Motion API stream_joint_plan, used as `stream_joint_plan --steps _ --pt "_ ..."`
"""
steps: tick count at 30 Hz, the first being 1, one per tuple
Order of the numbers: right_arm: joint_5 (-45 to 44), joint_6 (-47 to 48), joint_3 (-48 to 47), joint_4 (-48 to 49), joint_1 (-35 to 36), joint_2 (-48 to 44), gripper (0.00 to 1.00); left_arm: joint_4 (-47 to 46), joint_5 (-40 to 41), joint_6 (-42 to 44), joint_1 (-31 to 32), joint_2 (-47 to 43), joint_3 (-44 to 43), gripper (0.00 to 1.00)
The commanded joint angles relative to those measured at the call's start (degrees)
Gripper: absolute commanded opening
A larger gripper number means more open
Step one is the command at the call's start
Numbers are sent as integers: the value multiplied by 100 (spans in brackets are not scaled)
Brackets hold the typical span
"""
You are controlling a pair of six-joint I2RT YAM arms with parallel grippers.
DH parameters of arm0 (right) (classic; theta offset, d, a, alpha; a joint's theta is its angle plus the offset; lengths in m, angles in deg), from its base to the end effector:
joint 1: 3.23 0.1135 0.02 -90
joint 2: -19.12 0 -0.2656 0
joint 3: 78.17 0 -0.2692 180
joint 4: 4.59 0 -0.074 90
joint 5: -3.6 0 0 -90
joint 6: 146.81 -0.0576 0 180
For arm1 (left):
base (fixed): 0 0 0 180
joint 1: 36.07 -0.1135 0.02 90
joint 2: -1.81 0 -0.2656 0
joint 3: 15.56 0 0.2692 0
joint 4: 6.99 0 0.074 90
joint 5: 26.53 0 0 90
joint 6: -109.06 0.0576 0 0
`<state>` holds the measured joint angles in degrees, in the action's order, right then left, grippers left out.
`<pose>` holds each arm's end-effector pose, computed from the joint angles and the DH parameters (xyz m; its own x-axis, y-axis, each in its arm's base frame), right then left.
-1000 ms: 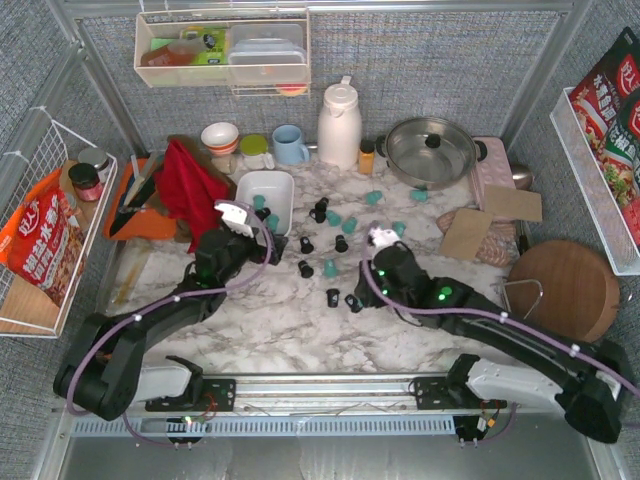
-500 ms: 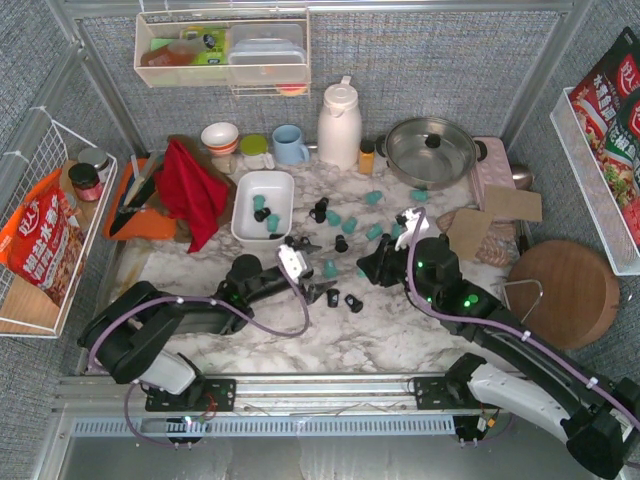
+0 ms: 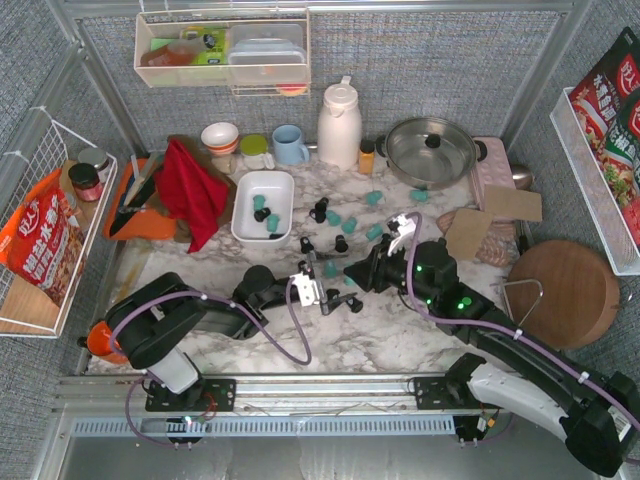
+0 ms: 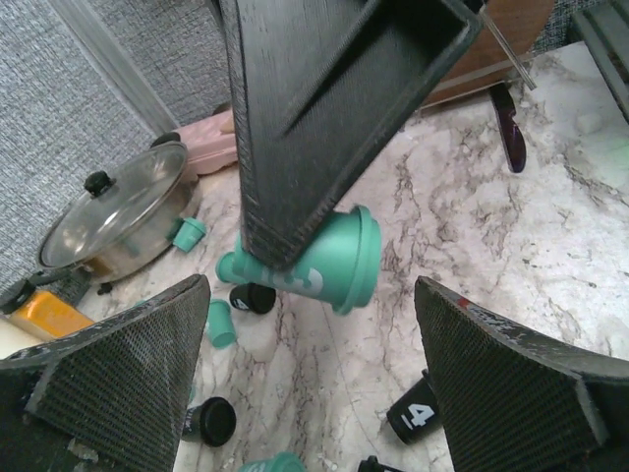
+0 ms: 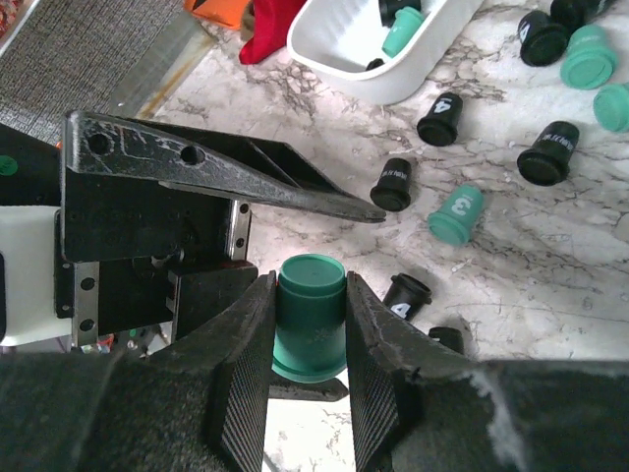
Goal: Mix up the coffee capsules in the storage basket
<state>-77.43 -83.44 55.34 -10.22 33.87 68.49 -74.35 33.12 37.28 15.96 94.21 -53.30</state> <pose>0.1903 0.1552 0.2822 -0.4277 0.2316 -0.8737 -0.5897 0.6611 0.4639 0.1663 -0.2603 0.1865 0.4360 -0.1201 -0.8919 0.8920 0.1894 0.4105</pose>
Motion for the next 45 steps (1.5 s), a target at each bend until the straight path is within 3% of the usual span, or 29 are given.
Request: stream_joint_plan --steps 1,16,20,27,31,38,45 --pt "313 -168 97 352 5 0 29 -589 30 124 67 79 -41 92" --pt "266 -206 252 274 7 -164 30 -991 -54 175 192 224 -21 66" --pt "240 -211 258 258 7 -194 33 -1073 -29 202 206 252 -1 53" --pt "201 -189 221 67 5 -164 45 -1369 133 255 231 306 100 40" --pt "25 -55 107 -287 8 -237 61 -1371 331 282 237 318 142 36" --pt "-292 382 -200 -941 2 -601 63 -1278 977 243 224 307 271 34" --pt "-560 757 -320 -1452 20 -504 63 -397 1941 -35 80 2 184 34"
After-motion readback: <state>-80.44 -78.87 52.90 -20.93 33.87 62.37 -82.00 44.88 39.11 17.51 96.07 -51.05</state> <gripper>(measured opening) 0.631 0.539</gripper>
